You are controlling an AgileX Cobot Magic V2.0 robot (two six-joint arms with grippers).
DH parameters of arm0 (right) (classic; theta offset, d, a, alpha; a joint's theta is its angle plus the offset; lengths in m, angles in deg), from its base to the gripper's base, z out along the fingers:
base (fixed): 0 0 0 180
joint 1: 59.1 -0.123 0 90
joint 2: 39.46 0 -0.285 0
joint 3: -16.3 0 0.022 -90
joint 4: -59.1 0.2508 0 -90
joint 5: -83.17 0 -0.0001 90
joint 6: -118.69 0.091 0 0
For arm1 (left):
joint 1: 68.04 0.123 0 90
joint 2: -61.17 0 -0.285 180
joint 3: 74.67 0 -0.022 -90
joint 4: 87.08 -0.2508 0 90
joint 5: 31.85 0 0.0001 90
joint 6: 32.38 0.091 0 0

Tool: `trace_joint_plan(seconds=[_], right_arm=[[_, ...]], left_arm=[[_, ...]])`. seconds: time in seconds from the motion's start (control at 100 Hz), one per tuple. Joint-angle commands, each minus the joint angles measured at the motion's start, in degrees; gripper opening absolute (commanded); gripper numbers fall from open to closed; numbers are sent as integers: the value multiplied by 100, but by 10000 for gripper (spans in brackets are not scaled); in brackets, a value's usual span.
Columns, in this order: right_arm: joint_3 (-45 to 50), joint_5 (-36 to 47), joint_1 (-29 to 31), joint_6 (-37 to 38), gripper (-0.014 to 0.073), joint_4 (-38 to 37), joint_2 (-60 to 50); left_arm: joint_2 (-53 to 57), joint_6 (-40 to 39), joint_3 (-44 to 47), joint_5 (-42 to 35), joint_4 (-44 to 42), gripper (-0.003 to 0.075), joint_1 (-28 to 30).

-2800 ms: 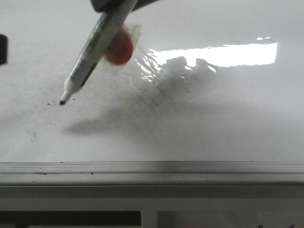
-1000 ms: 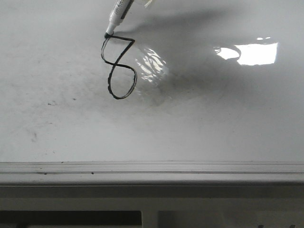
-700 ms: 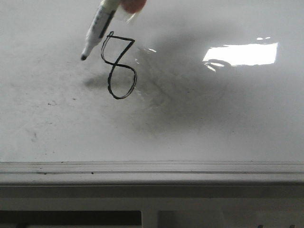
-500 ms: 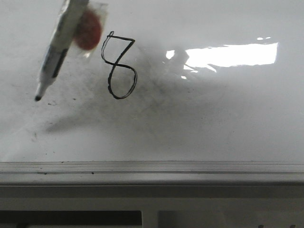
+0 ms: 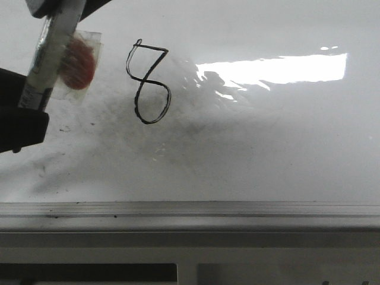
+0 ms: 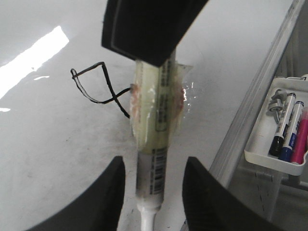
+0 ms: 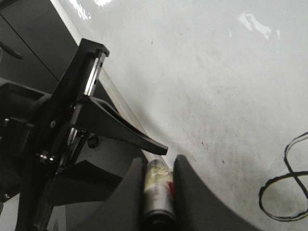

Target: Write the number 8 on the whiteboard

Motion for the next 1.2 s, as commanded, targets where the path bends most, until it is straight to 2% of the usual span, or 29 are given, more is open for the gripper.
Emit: trace_joint_plan(seconds=[0.0,0.1,0.22,0.31,0.38,0.51,0.56,0.65,0.82,0.89,1.19], right_arm=[[-165,318,4,4,-43,95,-141],[-165,304,4,4,-43,170,-141],[-165,261,4,4,-43,229,-141],[-165,247,4,4,-25,229,-141],[-165,247,4,4,77,229,-141],[-165,262,4,4,388,229,-141],[-165,271,19,4,433,229,-141],[-165,241,67,4,406,229,-141],[-165,229,67,4,376,238,-141],[-165,187,67,4,376,255,-141],[-165,49,67,4,375,292,-141]], left_arm=[[-15,-62,-196,-473,62,238,-59],[-15,-62,-196,-473,62,144,-59],[-15,-62,-196,-473,62,-21,-59],[-15,-62,-196,-473,62,-20,-59],[-15,-62,-196,-473,101,-20,-59],[-15,-62,-196,-473,659,-20,-59],[-15,-62,-196,-361,738,-20,-59],[-15,-72,-196,73,1053,-20,-59],[-233,-72,-229,536,3432,-20,-59],[-390,-83,-268,563,4041,-20,-59],[-1044,-100,-620,894,5185,-20,-340]])
